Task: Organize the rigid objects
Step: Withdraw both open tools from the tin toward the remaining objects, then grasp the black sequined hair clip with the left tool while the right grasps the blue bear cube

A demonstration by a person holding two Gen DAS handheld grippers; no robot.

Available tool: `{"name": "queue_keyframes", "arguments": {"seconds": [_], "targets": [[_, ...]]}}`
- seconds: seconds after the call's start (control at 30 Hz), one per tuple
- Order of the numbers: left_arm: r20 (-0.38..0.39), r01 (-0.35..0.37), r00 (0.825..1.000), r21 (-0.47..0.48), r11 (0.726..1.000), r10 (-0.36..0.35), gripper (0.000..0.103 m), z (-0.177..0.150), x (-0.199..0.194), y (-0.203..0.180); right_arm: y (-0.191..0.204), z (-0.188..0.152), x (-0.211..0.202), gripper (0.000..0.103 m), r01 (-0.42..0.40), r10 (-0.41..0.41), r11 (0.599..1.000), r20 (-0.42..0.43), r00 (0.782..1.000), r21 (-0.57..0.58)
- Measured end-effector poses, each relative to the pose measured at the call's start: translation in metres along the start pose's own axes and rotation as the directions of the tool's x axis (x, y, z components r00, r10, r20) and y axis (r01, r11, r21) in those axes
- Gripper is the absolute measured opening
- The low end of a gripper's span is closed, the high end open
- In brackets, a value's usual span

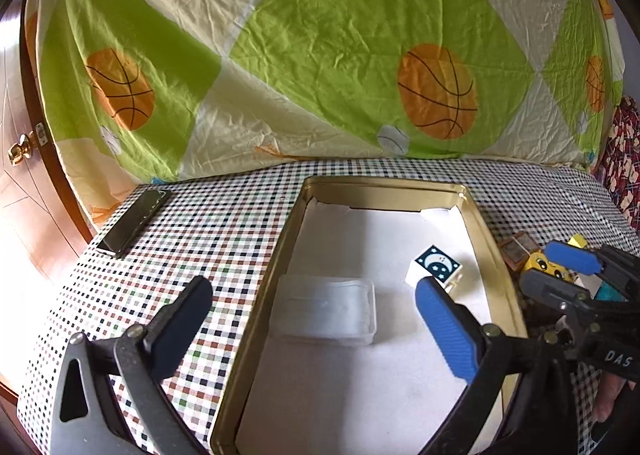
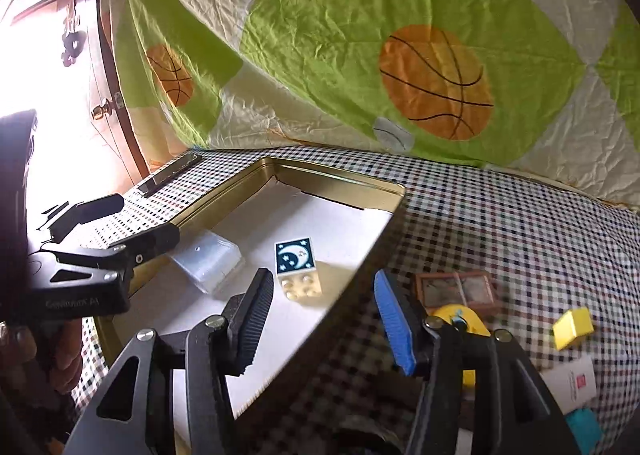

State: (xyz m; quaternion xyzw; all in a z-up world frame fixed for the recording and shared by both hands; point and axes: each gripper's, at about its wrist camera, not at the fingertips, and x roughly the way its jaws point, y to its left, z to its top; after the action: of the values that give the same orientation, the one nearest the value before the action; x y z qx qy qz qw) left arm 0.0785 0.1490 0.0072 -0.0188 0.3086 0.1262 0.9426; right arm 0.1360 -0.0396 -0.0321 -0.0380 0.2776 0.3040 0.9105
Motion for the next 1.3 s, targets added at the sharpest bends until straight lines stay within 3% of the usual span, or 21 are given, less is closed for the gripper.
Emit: {"name": "queue_keyframes", "arguments": {"seconds": [0.2, 0.4, 0.6, 0.8, 0.9, 1.3], "targets": [[0.09, 0.074, 0.993, 0.03, 0.997, -0.076, 0.103, -0.028, -0.032, -0.05, -0.048, -0.035, -0.059, 0.066, 0.135, -0.14, 0.988, 0.081, 0.987, 0.069], [0.099, 0.146, 0.983, 0.09, 0.985, -0.154, 0.103, -0.044, -0.05, -0.107, -0.085, -0.059, -0.087, 0.067, 0.213, -0.228, 0.967, 0.104, 0.968, 0.138], [0.071, 0.214, 0.971, 0.151, 0.965, -0.227, 0.103, -0.058, -0.057, -0.149, -0.104, -0.073, -0.095, 0.067, 0.212, -0.237, 0.956, 0.112, 0.965, 0.201], [-0.039, 0.311, 0.95, 0.162, 0.937, -0.309, 0.103, -0.065, -0.046, -0.176, -0.101, -0.073, -0.098, 0.068, 0.21, -0.239, 0.958, 0.138, 0.961, 0.194], [-0.096, 0.306, 0.951, 0.132, 0.943, -0.295, 0.102, -0.064, -0.033, -0.175, -0.102, -0.074, -0.098, 0.068, 0.213, -0.241, 0.957, 0.135, 0.961, 0.198], [-0.09, 0.198, 0.978, 0.131, 0.971, -0.187, 0.103, -0.063, -0.024, -0.156, -0.104, -0.072, -0.094, 0.069, 0.235, -0.26, 0.95, 0.106, 0.96, 0.205]]}}
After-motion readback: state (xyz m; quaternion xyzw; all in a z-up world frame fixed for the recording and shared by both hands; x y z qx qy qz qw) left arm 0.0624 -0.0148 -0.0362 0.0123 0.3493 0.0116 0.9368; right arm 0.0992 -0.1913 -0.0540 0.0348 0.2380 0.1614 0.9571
